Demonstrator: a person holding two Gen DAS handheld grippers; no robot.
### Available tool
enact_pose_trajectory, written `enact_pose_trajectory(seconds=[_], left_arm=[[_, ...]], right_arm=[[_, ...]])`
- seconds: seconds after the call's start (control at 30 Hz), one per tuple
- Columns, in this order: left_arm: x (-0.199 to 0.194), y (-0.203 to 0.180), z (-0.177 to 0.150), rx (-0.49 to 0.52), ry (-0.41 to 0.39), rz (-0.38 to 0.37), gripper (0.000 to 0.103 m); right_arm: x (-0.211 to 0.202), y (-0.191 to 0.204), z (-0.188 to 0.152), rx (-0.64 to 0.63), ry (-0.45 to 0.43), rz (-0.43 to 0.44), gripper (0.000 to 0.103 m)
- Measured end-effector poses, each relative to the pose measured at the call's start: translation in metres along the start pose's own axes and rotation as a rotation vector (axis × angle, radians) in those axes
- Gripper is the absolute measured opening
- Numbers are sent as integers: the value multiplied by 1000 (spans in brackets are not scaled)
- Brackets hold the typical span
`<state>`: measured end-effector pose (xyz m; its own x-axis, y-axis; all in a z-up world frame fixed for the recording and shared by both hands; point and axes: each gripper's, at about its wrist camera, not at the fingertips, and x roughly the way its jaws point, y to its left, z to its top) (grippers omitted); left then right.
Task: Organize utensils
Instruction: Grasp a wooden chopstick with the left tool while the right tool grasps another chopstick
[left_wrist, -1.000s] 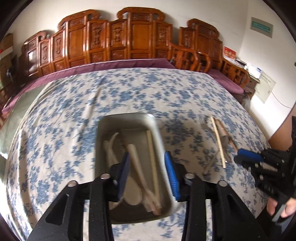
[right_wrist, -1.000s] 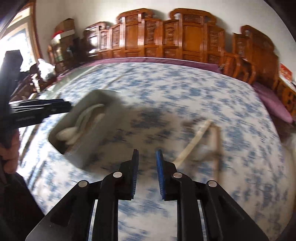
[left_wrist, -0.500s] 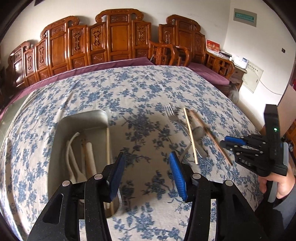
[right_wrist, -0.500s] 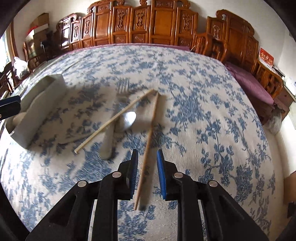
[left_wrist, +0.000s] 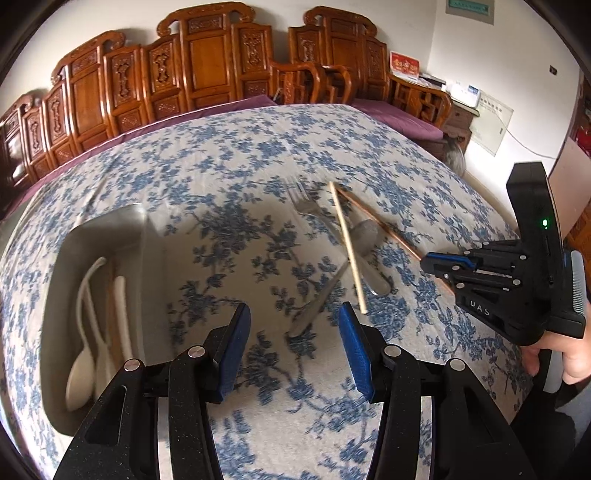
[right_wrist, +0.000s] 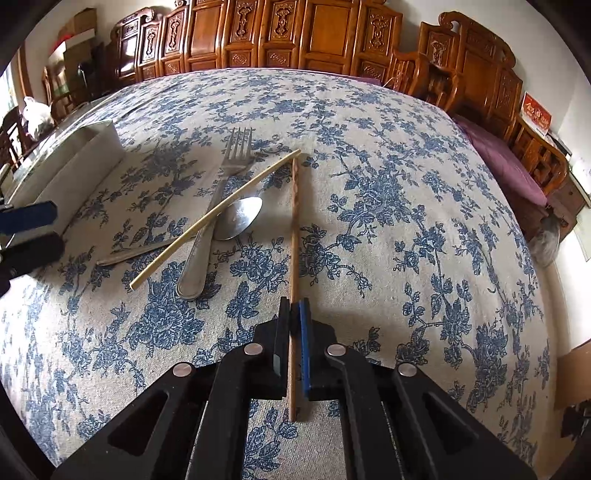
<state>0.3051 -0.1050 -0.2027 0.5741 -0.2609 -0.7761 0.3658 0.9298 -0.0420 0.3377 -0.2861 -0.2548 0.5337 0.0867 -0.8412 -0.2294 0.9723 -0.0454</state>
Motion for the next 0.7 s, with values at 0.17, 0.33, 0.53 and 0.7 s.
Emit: enact_pose_trajectory(seconds=[0.17,0.33,0.53,0.7], left_arm=[[16,-14,3,7,22,-26,47],[28,-27,8,25,27,-49,47],[50,-38,7,34,64,-76,31],[61,-40,7,28,82,-81,20]], right_arm=[[1,-12,1,50,2,-11,6],[2,-17,2,83,2,-2,6],[3,-16,4,97,-1,14,6],[4,-13,5,95,0,17,6]])
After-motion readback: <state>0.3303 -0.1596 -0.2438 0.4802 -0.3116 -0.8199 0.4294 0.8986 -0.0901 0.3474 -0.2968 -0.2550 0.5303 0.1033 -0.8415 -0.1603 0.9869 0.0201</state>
